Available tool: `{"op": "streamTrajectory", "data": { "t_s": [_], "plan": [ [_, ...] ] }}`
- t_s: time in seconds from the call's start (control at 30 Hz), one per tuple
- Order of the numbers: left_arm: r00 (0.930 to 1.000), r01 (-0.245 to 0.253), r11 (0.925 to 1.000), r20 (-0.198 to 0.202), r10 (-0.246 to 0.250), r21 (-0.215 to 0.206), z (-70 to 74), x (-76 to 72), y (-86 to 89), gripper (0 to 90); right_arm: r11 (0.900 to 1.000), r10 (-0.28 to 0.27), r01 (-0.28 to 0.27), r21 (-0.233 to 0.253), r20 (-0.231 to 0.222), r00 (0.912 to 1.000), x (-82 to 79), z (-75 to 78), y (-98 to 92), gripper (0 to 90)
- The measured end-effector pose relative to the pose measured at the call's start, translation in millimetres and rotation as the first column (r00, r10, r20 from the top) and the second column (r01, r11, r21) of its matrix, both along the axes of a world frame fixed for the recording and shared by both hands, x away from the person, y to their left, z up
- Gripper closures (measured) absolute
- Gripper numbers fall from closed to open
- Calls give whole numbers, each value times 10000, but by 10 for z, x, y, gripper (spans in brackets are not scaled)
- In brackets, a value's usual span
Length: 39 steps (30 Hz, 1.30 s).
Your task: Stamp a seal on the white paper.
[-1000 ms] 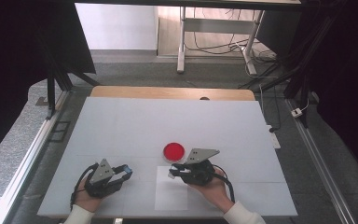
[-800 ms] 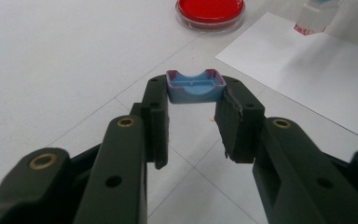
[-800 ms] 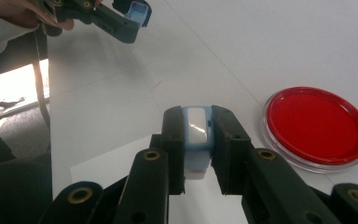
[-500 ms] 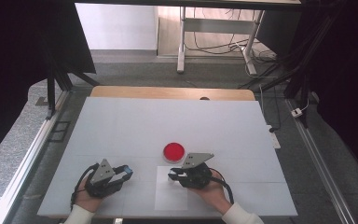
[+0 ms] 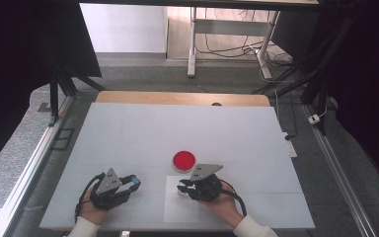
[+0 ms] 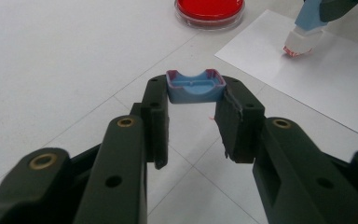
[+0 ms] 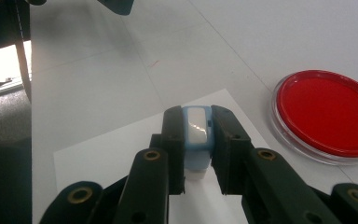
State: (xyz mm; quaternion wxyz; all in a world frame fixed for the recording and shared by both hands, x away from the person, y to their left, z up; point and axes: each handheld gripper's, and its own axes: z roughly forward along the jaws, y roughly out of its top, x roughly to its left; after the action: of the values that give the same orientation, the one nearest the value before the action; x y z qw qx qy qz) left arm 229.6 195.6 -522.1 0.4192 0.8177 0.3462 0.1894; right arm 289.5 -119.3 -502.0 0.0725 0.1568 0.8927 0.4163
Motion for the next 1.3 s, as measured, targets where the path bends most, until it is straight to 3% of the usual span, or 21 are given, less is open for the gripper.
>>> {"op": "streamTrajectory", "data": {
  "t_s": [1.3],
  "plan": [
    [10000, 2, 10000, 12, -2, 42, -1, -4, -8, 653, 9985, 156, -145, -522, 222, 9996, -14, -62, 47, 751]
  ]
}}
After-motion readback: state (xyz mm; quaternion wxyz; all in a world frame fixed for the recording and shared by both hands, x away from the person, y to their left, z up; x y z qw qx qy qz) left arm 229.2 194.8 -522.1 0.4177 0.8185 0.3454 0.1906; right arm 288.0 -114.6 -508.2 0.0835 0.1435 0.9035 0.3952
